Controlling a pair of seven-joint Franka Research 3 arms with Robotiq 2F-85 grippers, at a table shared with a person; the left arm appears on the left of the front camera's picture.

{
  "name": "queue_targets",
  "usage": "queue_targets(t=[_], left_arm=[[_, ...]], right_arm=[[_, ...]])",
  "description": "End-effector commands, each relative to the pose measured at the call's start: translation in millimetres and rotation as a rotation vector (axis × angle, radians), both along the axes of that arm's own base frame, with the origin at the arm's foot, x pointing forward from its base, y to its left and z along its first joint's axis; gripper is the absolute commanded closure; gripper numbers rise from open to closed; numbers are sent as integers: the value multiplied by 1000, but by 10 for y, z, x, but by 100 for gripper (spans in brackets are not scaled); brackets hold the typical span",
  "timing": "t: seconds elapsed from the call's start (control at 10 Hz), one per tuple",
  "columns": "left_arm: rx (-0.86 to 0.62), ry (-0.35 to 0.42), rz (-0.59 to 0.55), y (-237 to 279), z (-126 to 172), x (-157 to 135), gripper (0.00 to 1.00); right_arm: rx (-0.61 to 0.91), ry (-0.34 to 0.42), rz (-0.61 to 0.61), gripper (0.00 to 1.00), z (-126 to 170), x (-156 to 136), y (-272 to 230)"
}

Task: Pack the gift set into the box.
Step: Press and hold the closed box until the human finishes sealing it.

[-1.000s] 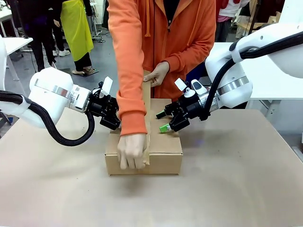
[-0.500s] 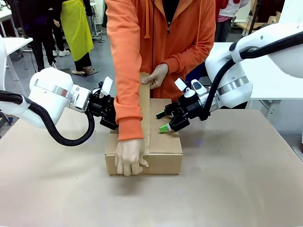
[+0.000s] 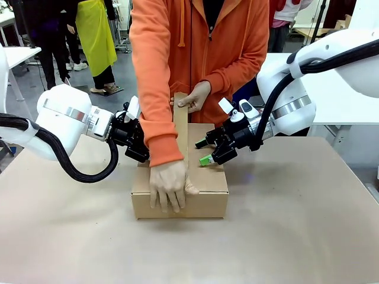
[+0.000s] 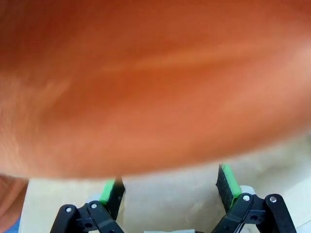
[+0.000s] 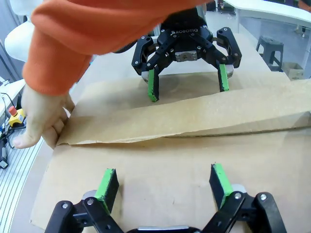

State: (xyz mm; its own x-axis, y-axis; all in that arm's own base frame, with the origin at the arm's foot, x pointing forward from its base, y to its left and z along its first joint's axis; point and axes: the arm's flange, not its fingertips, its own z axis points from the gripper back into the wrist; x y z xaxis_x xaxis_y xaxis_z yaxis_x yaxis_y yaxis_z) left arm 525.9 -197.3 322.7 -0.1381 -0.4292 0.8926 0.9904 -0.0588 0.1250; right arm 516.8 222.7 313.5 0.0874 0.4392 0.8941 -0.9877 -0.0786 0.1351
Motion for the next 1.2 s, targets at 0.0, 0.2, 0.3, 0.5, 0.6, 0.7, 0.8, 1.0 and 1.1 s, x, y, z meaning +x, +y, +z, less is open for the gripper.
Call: queue_targets(t=[0.0,0.2,0.3,0.5,0.6,0.7,0.8,1.0,1.1], left_arm=[[1,-9,-12,-8,-53,-11,0],[1,-9,-12,-8,-53,-11,0],[1,-9,-12,-8,-53,-11,0],[1,-9,-12,-8,-53,-11,0],[1,-9,-12,-8,-53,-11,0],[1,-9,-12,-8,-53,-11,0],[1,-9,-12,-8,-53,-11,0],[1,-9,-12,-8,-53,-11,0],[1,-9,-12,-8,-53,-11,0]], right_arm=[[4,-5,1,0,-45,-12,5],[4,-5,1,0,-45,-12,5],[4,-5,1,0,-45,-12,5],[4,-5,1,0,-45,-12,5],[4,-5,1,0,-45,-12,5],[4,-5,1,0,-45,-12,5],[4,-5,1,0,-45,-12,5],[4,-5,1,0,-45,-12,5],[4,-5,1,0,-45,-12,5]])
